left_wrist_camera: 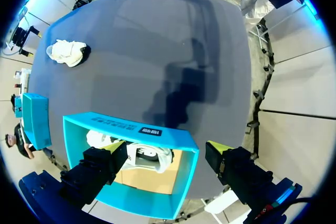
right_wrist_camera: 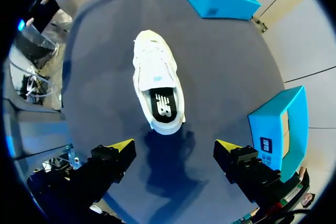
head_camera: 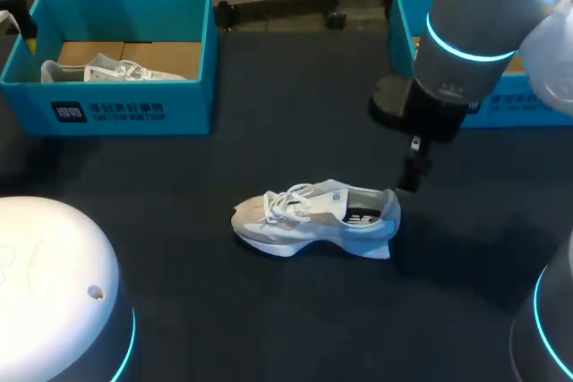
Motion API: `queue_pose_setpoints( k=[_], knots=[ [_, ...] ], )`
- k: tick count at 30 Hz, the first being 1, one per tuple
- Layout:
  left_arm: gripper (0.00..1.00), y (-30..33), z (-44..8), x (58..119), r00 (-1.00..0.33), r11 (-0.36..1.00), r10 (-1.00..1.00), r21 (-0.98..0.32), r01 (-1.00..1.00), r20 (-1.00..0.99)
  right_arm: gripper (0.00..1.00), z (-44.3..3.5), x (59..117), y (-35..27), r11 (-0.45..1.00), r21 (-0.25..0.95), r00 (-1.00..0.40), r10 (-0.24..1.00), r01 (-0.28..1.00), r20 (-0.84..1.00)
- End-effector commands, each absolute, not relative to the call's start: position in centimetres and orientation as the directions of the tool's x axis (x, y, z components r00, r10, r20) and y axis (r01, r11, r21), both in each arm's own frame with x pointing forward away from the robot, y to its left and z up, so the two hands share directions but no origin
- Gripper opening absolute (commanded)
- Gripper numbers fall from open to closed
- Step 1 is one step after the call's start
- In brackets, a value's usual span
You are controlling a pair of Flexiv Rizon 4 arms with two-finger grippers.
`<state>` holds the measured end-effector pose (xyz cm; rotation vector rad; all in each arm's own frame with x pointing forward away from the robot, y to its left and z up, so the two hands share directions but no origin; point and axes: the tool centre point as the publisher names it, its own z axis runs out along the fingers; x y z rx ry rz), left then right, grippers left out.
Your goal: Take the shoe out of the shoebox, open the shoe tongue, remove and reinsert the insole, then place the shoe into the shoebox
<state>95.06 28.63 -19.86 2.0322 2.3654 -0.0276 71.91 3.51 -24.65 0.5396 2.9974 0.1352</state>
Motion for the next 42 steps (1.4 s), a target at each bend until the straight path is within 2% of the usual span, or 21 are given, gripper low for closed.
queue_pose_setpoints(
  k=[1, 4, 5, 8, 12, 27, 42],
  knots=[
    [1.00, 28.6, -19.9, 94.9, -0.150, 0.150, 0.988, 0.006, 0.989, -0.028, 1.00, -24.8, 71.9, 3.5, 0.934, 0.104, -0.934, 0.350, 0.342, -0.074],
    [1.00, 28.6, -19.9, 94.9, -0.150, 0.150, 0.988, 0.006, 0.989, -0.028, 1.00, -24.8, 71.4, 3.4, 0.945, 0.104, -0.948, 0.316, 0.310, -0.045],
    [1.00, 28.6, -19.9, 94.9, -0.150, 0.150, 0.988, 0.006, 0.989, -0.028, 1.00, -24.8, 71.1, 3.3, 0.958, 0.131, -0.963, 0.264, 0.255, -0.055],
    [1.00, 28.6, -19.9, 94.9, -0.150, 0.150, 0.988, 0.006, 0.989, -0.028, 1.00, -25.0, 70.6, 3.0, 0.964, 0.173, -0.976, 0.215, 0.205, -0.043],
    [1.00, 28.6, -19.9, 94.9, -0.150, 0.150, 0.988, 0.006, 0.989, -0.028, 1.00, -25.3, 70.2, 2.6, 0.945, 0.278, -0.976, 0.201, 0.172, -0.081],
    [1.00, 28.6, -19.9, 94.9, -0.150, 0.150, 0.988, 0.006, 0.989, -0.028, 1.00, -27.8, 70.0, 0.4, 0.889, 0.443, -0.979, 0.174, 0.112, -0.102],
    [1.00, 28.6, -19.9, 94.9, -0.150, 0.150, 0.988, 0.006, 0.989, -0.028, 1.00, -29.7, 71.3, -1.0, 0.816, 0.578, -0.990, 0.083, 0.000, -0.117]
  ],
)
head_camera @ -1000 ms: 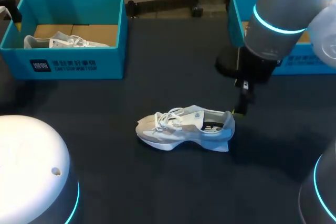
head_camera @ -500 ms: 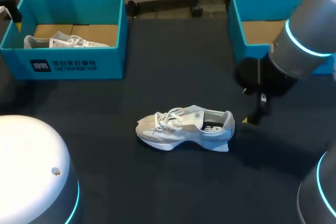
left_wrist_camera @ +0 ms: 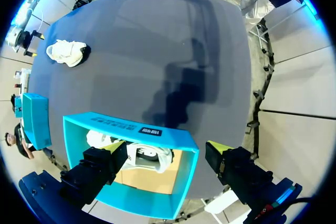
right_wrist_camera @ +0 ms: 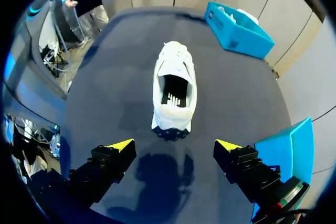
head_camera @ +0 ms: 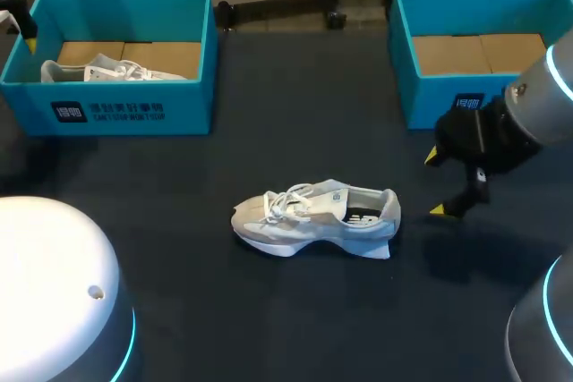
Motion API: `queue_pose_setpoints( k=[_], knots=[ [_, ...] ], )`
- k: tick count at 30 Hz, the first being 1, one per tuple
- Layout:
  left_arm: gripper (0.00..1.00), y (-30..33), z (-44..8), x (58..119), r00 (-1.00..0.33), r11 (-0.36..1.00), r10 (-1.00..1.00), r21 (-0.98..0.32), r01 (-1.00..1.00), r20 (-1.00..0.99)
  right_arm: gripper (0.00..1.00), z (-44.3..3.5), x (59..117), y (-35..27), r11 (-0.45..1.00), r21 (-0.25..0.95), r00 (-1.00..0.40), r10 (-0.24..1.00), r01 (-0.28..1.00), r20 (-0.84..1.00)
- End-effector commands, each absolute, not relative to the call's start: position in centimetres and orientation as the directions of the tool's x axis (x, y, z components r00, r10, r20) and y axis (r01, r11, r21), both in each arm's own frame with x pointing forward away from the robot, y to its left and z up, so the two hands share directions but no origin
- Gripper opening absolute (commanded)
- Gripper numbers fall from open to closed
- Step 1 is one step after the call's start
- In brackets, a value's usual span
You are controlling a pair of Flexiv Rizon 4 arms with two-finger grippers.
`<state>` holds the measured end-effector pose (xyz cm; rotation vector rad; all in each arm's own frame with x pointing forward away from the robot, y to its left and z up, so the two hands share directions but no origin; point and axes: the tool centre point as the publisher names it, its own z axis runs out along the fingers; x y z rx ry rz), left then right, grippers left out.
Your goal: Take the shoe out of the shoebox, open the shoe tongue, remove and reinsert the insole, then place the shoe into the shoebox
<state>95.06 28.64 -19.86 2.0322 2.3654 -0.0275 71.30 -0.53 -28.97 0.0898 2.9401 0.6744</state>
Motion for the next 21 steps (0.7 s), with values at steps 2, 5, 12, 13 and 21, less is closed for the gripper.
queue_pose_setpoints(
  k=[2, 5, 12, 13, 21],
  knots=[
    [1.00, 28.6, -19.9, 94.9, -0.150, 0.150, 0.988, 0.006, 0.989, -0.028, 1.00, -30.0, 71.5, -1.2, 0.793, 0.610, -0.990, 0.071, -0.017, -0.120],
    [1.00, 28.6, -19.9, 94.9, -0.150, 0.150, 0.988, 0.006, 0.989, -0.028, 1.00, -30.5, 71.7, -1.3, 0.777, 0.628, -0.991, 0.047, -0.043, -0.127],
    [1.00, 28.6, -19.9, 94.9, -0.150, 0.150, 0.988, 0.006, 0.989, -0.028, 1.00, -31.6, 72.0, -1.9, 0.756, 0.650, -0.983, 0.048, -0.079, -0.175],
    [1.00, 28.6, -19.9, 94.9, -0.150, 0.150, 0.988, 0.006, 0.989, -0.028, 1.00, -31.7, 72.0, -2.0, 0.752, 0.654, -0.983, 0.047, -0.082, -0.176],
    [1.00, 28.6, -19.9, 94.9, -0.150, 0.150, 0.988, 0.006, 0.989, -0.028, 1.00, -33.2, 72.0, -2.3, 0.697, 0.704, -0.981, 0.002, -0.137, -0.192]
  ],
)
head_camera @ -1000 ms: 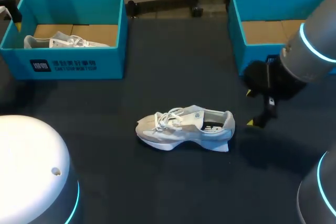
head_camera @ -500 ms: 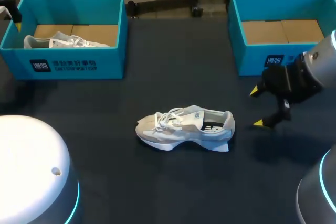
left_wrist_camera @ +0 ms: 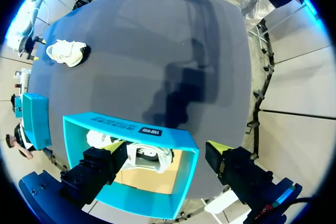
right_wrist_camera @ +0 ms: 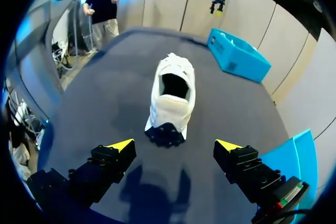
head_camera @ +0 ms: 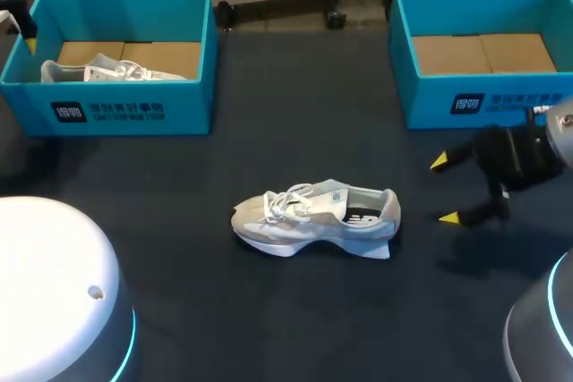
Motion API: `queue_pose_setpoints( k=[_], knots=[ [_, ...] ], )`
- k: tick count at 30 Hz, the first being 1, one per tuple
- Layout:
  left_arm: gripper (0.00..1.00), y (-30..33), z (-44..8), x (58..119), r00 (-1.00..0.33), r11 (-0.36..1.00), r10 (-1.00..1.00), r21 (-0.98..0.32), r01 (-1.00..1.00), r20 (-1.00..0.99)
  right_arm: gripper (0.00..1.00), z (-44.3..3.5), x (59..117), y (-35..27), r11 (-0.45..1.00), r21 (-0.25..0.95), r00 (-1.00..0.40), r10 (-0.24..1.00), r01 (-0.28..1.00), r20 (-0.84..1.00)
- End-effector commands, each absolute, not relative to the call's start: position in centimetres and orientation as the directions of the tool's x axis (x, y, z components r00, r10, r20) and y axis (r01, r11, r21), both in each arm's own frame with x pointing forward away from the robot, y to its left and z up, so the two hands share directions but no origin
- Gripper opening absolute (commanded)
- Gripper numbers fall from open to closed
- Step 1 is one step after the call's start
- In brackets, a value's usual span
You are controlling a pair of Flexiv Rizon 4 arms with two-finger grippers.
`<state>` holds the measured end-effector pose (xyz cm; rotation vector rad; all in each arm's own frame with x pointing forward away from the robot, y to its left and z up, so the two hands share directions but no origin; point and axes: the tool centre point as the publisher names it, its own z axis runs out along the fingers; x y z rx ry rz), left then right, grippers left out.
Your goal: Take the shoe out of the shoebox, open the shoe tongue, remove and reinsert the insole, then place the shoe into the shoebox
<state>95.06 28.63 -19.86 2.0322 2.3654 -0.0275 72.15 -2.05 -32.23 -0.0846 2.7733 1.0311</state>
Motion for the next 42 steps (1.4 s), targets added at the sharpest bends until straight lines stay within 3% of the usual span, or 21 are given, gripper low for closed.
queue_pose_setpoints(
  k=[1, 15, 38, 42],
  knots=[
    [1.00, 28.6, -19.9, 94.9, -0.150, 0.150, 0.988, 0.006, 0.989, -0.028, 1.00, -33.5, 72.0, -2.3, 0.693, 0.708, -0.982, -0.003, -0.138, -0.188],
    [1.00, 28.6, -19.9, 94.9, -0.150, 0.150, 0.988, 0.006, 0.989, -0.028, 1.00, -36.3, 71.9, -1.7, 0.693, 0.711, -0.984, 0.013, -0.119, -0.177],
    [1.00, 28.6, -19.9, 94.9, -0.150, 0.150, 0.988, 0.006, 0.989, -0.028, 1.00, -36.3, 71.9, -1.6, 0.688, 0.716, -0.985, 0.016, -0.116, -0.174],
    [1.00, 28.6, -19.9, 94.9, -0.150, 0.150, 0.988, 0.006, 0.989, -0.028, 1.00, -36.7, 72.1, -1.3, 0.675, 0.736, -0.982, 0.102, -0.047, -0.156]
  ],
)
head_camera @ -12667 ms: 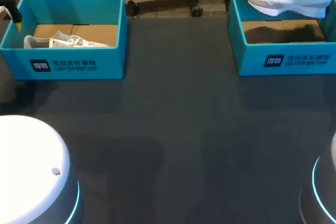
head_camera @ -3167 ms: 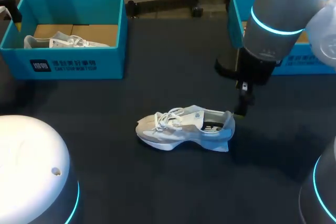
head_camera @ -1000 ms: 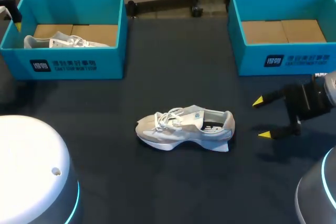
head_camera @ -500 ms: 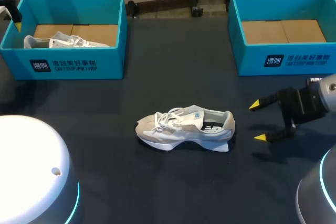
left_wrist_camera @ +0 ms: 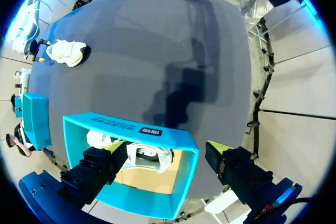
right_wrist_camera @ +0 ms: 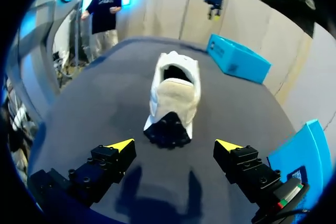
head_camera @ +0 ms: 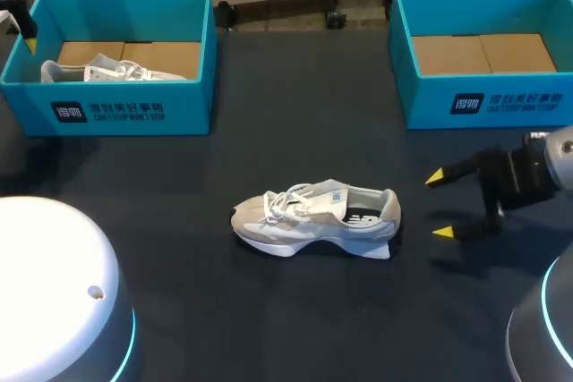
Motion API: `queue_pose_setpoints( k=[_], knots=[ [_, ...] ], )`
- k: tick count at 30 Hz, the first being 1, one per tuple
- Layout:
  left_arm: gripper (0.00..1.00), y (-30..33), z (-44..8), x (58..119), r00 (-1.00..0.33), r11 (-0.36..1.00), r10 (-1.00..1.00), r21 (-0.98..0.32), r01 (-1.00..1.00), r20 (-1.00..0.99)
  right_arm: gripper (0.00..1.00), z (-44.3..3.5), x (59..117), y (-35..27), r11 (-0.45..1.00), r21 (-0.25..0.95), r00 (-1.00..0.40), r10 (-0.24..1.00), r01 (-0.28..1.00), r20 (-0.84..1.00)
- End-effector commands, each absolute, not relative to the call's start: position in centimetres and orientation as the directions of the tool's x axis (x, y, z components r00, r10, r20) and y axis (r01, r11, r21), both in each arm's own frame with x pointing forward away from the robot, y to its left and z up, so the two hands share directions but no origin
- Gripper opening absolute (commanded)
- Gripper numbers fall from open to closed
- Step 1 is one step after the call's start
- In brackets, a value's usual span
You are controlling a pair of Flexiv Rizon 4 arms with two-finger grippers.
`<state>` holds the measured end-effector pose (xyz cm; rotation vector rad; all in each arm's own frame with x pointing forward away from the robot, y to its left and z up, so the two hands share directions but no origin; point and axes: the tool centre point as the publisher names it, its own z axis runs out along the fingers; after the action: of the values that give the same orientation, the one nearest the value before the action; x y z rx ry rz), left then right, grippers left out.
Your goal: Take the shoe out of the shoebox, open the shoe tongue, remove and reinsert the insole, then place the shoe into the shoebox
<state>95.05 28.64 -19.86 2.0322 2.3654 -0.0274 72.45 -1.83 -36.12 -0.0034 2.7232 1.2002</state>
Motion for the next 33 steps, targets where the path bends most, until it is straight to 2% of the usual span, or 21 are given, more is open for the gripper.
queue_pose_setpoints(
  k=[1, 20, 26, 33],
  knots=[
    [1.00, 28.6, -19.9, 94.9, -0.150, 0.150, 0.988, 0.006, 0.989, -0.028, 1.00, -36.8, 72.2, -1.2, 0.670, 0.741, -0.981, 0.111, -0.044, -0.159],
    [1.00, 28.6, -19.9, 94.9, -0.150, 0.150, 0.988, 0.006, 0.989, -0.028, 1.00, -39.5, 72.1, -0.4, 0.649, 0.759, -0.972, 0.212, 0.062, -0.102],
    [1.00, 28.6, -19.9, 94.9, -0.150, 0.150, 0.988, 0.006, 0.989, -0.028, 1.00, -39.5, 72.2, 0.8, 0.637, 0.760, -0.962, 0.266, 0.132, -0.055],
    [1.00, 28.6, -19.9, 94.9, -0.150, 0.150, 0.988, 0.006, 0.989, -0.028, 1.00, -39.2, 72.6, 2.4, 0.629, 0.766, -0.952, 0.295, 0.130, -0.081]
  ],
)
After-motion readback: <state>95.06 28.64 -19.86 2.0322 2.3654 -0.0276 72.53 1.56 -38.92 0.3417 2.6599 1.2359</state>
